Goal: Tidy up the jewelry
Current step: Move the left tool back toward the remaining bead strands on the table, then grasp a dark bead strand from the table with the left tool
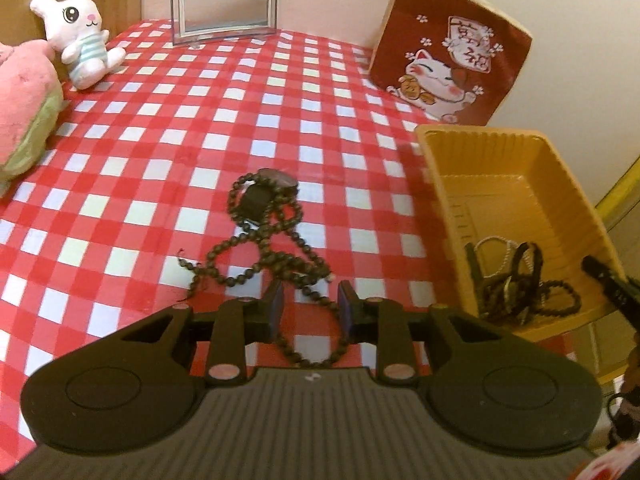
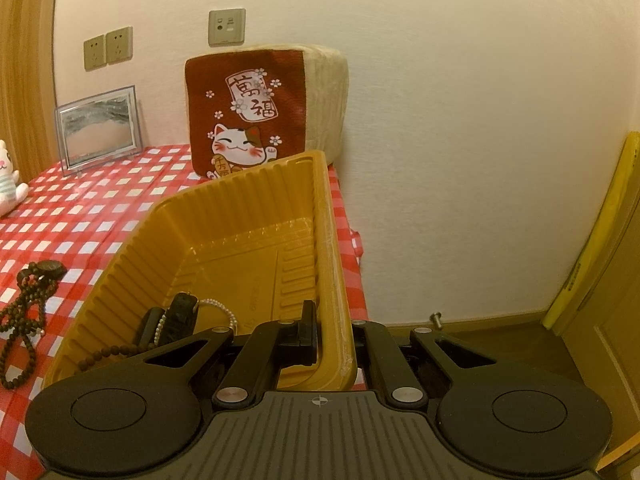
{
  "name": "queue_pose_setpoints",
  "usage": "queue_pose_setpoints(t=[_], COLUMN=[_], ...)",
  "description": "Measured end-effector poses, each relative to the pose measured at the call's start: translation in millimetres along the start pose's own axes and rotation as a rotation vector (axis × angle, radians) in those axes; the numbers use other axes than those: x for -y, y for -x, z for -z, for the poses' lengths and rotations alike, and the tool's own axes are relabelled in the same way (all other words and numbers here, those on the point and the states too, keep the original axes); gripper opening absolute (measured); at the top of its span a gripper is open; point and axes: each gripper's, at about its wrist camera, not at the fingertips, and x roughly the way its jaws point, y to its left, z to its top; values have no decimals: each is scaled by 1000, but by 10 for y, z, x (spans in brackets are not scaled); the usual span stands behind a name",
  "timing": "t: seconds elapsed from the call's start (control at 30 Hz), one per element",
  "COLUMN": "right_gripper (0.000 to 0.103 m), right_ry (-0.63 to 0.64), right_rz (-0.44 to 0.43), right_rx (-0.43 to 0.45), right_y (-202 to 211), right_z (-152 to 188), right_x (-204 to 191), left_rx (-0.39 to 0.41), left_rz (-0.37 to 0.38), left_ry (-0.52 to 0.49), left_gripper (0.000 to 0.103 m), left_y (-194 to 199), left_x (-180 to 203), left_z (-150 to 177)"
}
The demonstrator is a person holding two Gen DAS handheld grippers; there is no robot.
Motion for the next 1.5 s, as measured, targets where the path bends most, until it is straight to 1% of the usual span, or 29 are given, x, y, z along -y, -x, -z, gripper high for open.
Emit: queue_pose_setpoints(t=[0.13, 0.6, 0.7, 0.83, 0.97, 1.0, 1.17, 1.2, 1.4, 1.5], right_gripper=[4, 4, 4, 4, 4, 4, 4, 4, 4, 4], right_ry=[2, 1, 1, 0, 0, 1, -1, -1, -5, -5], right_rz=[0, 3, 4, 4, 4, 4, 5, 5, 8, 9], right_rx=[0, -3, -4, -5, -5, -5, -8, -9, -14, -16], right_y=[2, -4, -7, -16, -20, -20, -35, -36, -53, -55], right_z=[3, 15, 16, 12, 9, 9, 10, 10, 21, 25], right_x=[0, -9, -7, -5, -4, -4, 5, 5, 18, 20], left_rx=[-5, 0, 7, 9, -9, -17, -55, -56, -47, -47], left_rz=[-31, -36, -22, 26, 83, 87, 54, 40, 21, 23], left_ry=[-32, -56, -77, -129, -151, -156, -162, -160, -178, -177], left_gripper=[26, 29, 29, 29, 29, 29, 28, 28, 28, 22], left_y=[-24, -91, -88, -106, -229, -282, -566, -606, -744, -790], left_x=[32, 65, 78, 165, 253, 272, 297, 297, 288, 300], left_z=[-23, -111, -101, -33, 22, 33, 39, 34, -9, -22])
